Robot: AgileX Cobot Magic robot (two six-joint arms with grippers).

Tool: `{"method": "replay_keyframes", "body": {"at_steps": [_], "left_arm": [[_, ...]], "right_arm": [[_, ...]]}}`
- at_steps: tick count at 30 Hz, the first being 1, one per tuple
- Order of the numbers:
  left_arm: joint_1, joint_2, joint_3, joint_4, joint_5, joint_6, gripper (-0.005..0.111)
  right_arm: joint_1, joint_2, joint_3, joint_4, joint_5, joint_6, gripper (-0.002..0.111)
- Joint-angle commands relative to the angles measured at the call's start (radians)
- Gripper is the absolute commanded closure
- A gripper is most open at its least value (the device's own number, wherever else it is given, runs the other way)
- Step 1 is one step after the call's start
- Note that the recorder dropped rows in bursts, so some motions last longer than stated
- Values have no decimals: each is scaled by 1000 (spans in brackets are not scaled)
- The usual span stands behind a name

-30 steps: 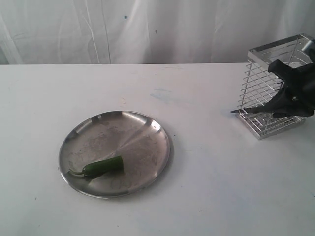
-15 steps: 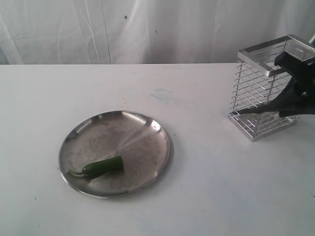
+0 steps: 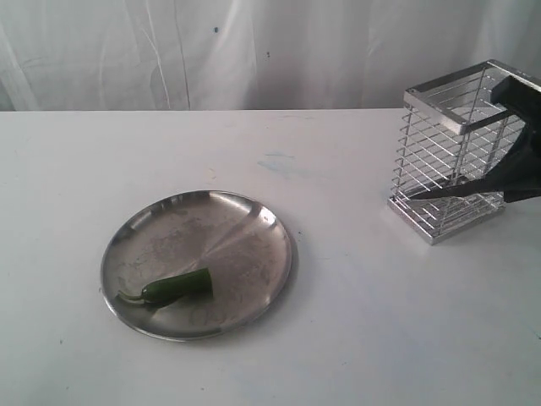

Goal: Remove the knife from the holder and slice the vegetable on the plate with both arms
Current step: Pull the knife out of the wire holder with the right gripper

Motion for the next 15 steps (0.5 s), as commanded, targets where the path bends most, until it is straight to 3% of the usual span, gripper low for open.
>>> {"method": "replay_keyframes", "body": {"at_steps": [1,6,15], "left_arm": [[-9,-5,3,-5,3,0,107],[-9,-5,3,-5,3,0,107],[-9,-5,3,-5,3,0,107]], "right_arm": [[-3,-73,-1,-60,44,48,108],[13,-194,-1,-138,44,106,108],[18,-411,39,-58,44,139,108]]}}
